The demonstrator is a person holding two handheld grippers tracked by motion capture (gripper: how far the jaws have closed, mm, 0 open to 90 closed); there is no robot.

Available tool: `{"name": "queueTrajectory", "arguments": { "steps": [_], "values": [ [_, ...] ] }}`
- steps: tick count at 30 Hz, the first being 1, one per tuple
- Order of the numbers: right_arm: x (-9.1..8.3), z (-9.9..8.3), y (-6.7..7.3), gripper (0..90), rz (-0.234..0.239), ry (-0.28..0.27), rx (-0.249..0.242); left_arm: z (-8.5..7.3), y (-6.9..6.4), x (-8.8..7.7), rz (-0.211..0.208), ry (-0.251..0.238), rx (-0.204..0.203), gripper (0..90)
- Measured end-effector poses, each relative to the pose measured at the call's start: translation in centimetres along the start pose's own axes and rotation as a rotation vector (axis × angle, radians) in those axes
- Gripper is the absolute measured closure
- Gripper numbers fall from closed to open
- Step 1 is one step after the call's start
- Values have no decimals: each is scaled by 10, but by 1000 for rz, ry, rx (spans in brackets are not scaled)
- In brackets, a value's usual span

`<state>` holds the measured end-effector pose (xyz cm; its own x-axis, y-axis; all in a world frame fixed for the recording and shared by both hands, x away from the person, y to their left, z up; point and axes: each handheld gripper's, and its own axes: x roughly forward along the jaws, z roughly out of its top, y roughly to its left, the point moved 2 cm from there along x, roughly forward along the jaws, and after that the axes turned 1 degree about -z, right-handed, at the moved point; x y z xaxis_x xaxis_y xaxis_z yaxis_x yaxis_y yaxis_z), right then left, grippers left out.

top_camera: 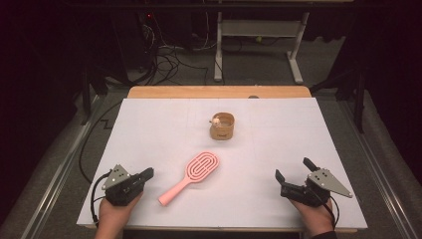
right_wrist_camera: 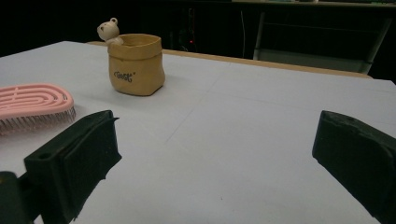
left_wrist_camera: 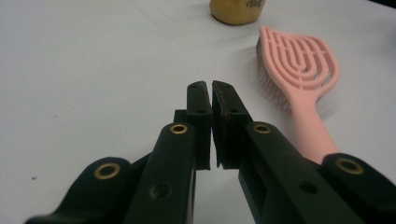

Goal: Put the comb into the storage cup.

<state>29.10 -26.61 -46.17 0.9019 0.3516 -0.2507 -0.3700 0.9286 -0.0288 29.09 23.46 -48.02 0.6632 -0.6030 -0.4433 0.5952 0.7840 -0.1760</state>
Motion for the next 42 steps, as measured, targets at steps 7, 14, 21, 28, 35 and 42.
{"name": "queueTrajectory", "arguments": {
  "steps": [7,14,21,28,35,42],
  "values": [
    [0,-1,-1,8,-3,2,0,18,1,19,10,-62,-29,851],
    [-1,-2,-3,8,-7,3,5,15,-4,18,-20,-24,12,769],
    [-2,-2,0,8,2,4,1,13,-6,14,-15,-41,18,583],
    [2,-1,-1,8,19,3,-11,13,-6,15,-11,-47,6,462],
    [1,-1,-3,4,24,-4,11,13,-6,15,-6,-46,2,333],
    [-1,-2,-2,4,16,-1,14,13,-5,16,6,-50,9,198]
  ]
}}
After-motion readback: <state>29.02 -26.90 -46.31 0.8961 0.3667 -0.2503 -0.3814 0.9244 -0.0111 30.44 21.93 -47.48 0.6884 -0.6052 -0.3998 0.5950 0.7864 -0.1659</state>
